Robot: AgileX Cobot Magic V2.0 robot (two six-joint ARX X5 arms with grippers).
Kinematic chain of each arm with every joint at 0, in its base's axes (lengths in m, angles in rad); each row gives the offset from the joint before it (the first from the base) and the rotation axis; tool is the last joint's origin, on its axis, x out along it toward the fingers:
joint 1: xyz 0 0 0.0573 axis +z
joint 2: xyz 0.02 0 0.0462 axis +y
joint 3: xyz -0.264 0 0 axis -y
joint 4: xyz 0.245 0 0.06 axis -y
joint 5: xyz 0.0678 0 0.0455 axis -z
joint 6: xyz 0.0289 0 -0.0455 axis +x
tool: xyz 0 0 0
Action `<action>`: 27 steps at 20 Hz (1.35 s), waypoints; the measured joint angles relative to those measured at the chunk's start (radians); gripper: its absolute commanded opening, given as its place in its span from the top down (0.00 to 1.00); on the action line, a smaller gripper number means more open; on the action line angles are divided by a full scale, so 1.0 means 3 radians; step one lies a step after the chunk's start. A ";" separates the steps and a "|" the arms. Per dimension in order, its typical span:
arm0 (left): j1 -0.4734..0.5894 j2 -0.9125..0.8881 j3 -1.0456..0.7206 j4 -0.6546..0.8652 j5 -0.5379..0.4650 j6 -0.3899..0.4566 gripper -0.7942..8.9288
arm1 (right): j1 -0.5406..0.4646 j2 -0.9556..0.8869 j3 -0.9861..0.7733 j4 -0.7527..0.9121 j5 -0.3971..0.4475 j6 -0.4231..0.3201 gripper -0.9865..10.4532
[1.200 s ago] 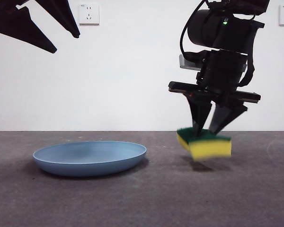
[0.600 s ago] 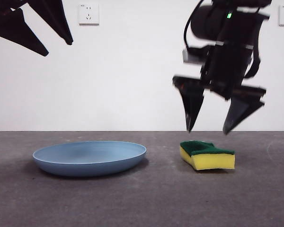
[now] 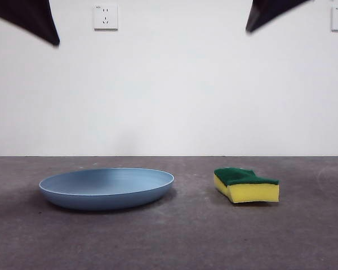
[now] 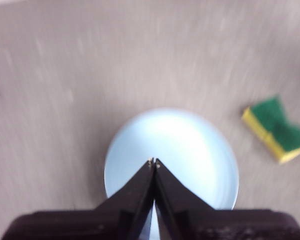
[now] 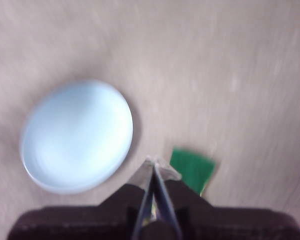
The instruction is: Pick up the plate,pick up the cloth,clean the plate with the cloth
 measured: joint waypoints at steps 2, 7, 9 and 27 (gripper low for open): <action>-0.0081 -0.0205 0.0000 0.0094 -0.0027 0.0029 0.93 | 0.0046 -0.0220 -0.0062 0.0090 0.0118 -0.0064 0.92; -0.0215 -0.0591 -0.0217 0.0235 -0.0231 0.0145 0.93 | 0.0084 -0.0805 -0.0749 0.0472 0.0172 -0.0117 0.92; -0.0216 -0.0833 -0.0557 0.0371 -0.0261 0.0150 0.93 | 0.0083 -0.1106 -0.1138 0.0577 0.0285 -0.0113 0.92; -0.0220 -0.1369 -0.1367 0.0618 -0.0203 0.0140 0.92 | 0.0081 -0.1591 -0.1635 0.0657 0.0301 0.0108 0.91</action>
